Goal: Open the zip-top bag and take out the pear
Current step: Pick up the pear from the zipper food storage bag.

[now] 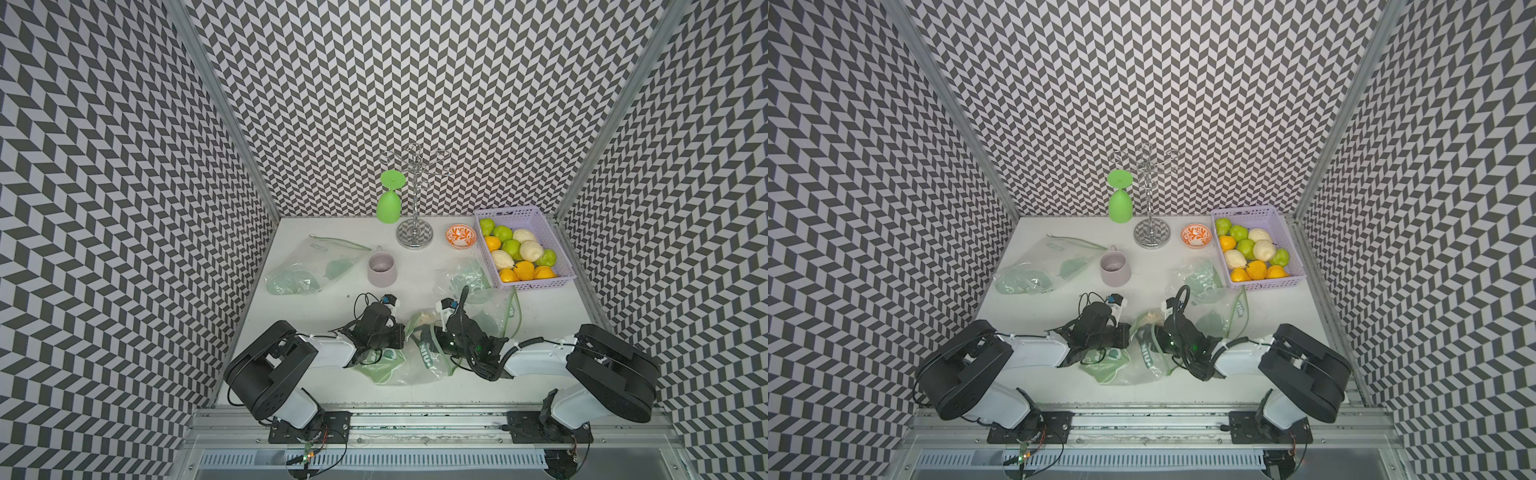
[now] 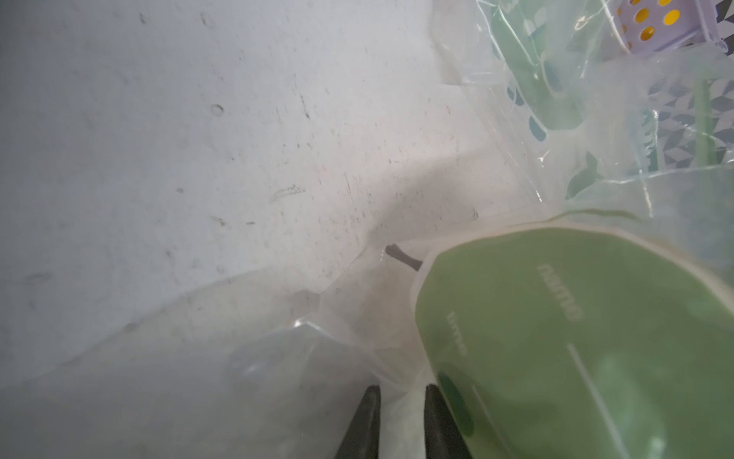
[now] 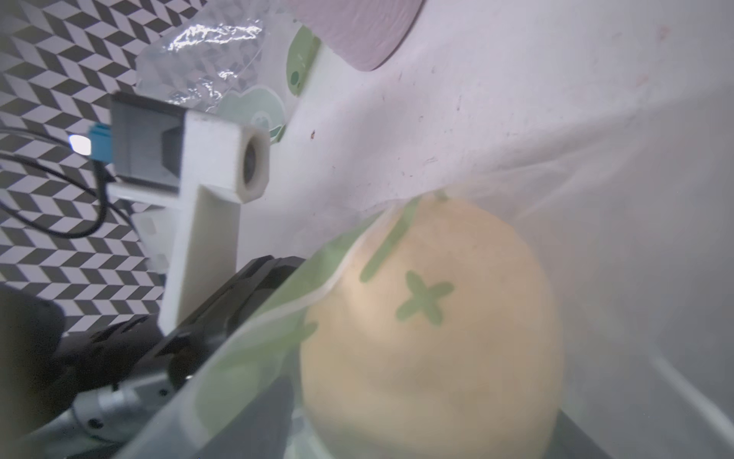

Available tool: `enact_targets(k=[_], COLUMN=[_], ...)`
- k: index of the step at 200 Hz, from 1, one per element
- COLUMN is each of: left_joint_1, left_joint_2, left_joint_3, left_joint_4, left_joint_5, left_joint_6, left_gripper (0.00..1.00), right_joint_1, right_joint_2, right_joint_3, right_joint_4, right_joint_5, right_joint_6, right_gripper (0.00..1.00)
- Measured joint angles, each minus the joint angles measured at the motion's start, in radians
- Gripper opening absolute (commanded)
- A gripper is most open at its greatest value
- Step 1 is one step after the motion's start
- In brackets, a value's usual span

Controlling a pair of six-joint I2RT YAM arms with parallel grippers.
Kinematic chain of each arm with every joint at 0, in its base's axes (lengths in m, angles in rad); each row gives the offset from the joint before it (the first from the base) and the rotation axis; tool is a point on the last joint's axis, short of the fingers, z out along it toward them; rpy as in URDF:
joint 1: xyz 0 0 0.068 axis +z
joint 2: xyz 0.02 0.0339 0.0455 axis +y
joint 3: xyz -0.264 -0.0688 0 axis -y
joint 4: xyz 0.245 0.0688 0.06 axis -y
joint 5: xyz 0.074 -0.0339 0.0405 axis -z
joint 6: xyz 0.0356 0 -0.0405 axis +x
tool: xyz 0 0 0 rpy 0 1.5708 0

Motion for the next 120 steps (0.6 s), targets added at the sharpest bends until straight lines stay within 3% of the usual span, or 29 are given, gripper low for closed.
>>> enact_targets(k=[43, 63, 120], left_joint_1=[0.0, 0.0, 0.001], left_joint_2=[0.004, 0.004, 0.004], left_joint_3=[0.0, 0.0, 0.01], left_joint_4=[0.006, 0.006, -0.012], left_joint_5=[0.013, 0.015, 0.016], left_joint_6=[0.011, 0.014, 0.018], left_gripper=[0.23, 0.23, 0.23], right_joint_1=[-0.001, -0.003, -0.023], right_joint_2=[0.0, 0.0, 0.017], right_joint_3=[0.002, 0.01, 0.044], right_joint_4=[-0.02, -0.035, -0.044], right_joint_5=[0.069, 0.103, 0.094], right_joint_6=[0.012, 0.014, -0.004], right_gripper=[0.86, 0.82, 0.49])
